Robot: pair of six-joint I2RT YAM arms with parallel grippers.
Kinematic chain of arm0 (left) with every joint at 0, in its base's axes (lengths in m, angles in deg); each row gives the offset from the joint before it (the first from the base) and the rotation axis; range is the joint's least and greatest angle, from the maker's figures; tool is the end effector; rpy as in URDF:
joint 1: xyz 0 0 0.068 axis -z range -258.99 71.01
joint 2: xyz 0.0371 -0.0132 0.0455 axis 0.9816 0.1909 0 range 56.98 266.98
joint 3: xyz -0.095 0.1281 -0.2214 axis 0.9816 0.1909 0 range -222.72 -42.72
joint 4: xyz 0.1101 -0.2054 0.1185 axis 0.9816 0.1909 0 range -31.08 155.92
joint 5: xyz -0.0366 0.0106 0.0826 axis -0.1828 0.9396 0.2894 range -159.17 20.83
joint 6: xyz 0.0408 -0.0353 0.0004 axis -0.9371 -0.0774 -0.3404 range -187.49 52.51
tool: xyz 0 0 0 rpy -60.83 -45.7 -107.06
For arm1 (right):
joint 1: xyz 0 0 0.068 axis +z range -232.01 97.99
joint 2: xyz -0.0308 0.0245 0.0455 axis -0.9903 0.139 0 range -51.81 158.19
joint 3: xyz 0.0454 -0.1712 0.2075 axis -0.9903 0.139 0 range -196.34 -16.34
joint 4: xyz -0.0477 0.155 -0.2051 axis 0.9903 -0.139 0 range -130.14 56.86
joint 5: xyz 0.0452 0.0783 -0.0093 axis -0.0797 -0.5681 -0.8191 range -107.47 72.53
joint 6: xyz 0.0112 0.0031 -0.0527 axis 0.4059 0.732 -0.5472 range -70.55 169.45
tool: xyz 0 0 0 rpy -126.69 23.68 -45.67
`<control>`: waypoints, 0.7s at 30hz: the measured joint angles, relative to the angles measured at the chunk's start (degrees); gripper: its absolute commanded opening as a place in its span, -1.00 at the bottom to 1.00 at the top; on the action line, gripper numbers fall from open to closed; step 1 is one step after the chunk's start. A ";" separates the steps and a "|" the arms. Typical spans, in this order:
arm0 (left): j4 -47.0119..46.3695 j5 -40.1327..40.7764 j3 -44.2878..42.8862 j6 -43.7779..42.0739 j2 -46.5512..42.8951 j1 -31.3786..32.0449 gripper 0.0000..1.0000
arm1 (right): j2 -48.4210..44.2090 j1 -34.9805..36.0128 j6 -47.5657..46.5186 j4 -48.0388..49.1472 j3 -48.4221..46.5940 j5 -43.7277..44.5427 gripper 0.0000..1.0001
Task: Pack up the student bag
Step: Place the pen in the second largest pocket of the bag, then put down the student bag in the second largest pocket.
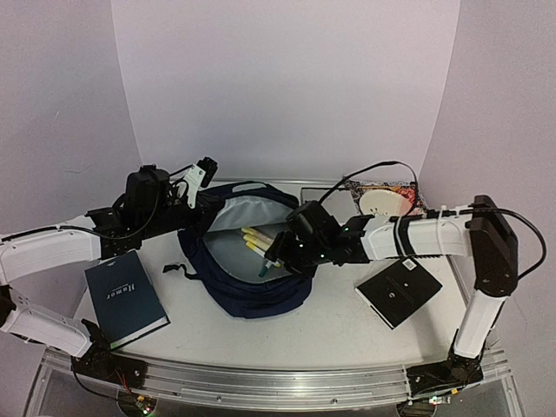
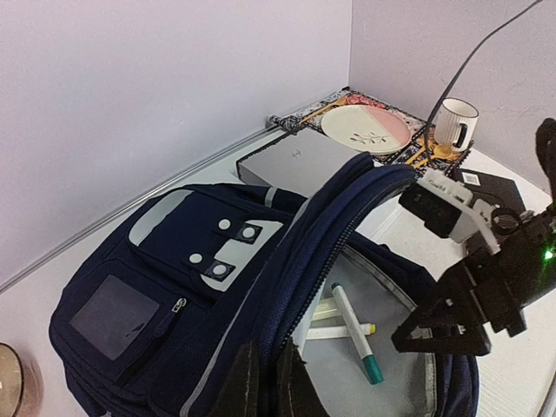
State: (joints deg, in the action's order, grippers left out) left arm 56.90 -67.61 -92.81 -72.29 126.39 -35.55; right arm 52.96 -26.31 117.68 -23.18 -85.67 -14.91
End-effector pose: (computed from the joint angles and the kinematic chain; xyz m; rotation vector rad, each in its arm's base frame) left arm 0.2061 -0.1938 0.3037 0.7575 1.7383 -0.4372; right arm 0.2383 0.3466 0.2284 0.2809 2.2641 1.2470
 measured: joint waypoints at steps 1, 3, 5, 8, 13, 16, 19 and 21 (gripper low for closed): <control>0.00 -0.21 0.00 0.36 0.01 0.00 -1.00 | -1.71 0.01 -2.31 -0.19 1.27 0.42 0.37; -0.04 -1.27 0.27 0.99 -0.01 0.00 -0.98 | -5.12 0.12 -7.37 -0.37 3.34 1.43 0.41; -0.13 -1.91 0.95 2.22 0.00 0.00 -0.90 | -7.90 0.20 -12.60 -0.75 4.37 2.16 0.43; -0.59 -3.03 2.43 4.74 0.01 0.00 -0.74 | -10.89 0.22 -20.80 -1.05 4.59 2.88 0.44; -2.11 -4.12 5.30 8.71 0.01 0.09 -0.37 | -14.08 0.22 -31.18 -1.86 4.59 3.50 0.49; -3.09 -3.86 7.98 11.47 -0.13 0.22 -0.11 | -15.38 0.22 -36.45 -2.59 4.59 3.54 0.53; -3.11 -2.82 10.70 13.79 -0.68 0.28 0.10 | -15.76 0.22 -40.64 -3.05 4.44 3.23 0.55; -3.10 -2.18 12.20 15.55 -1.14 0.28 0.20 | -15.71 0.22 -43.06 -3.93 3.85 2.48 0.56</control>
State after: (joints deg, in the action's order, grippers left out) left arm 53.80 -69.79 -80.60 -56.74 125.25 -35.27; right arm 37.26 -26.09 74.63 -27.11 -81.82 -12.43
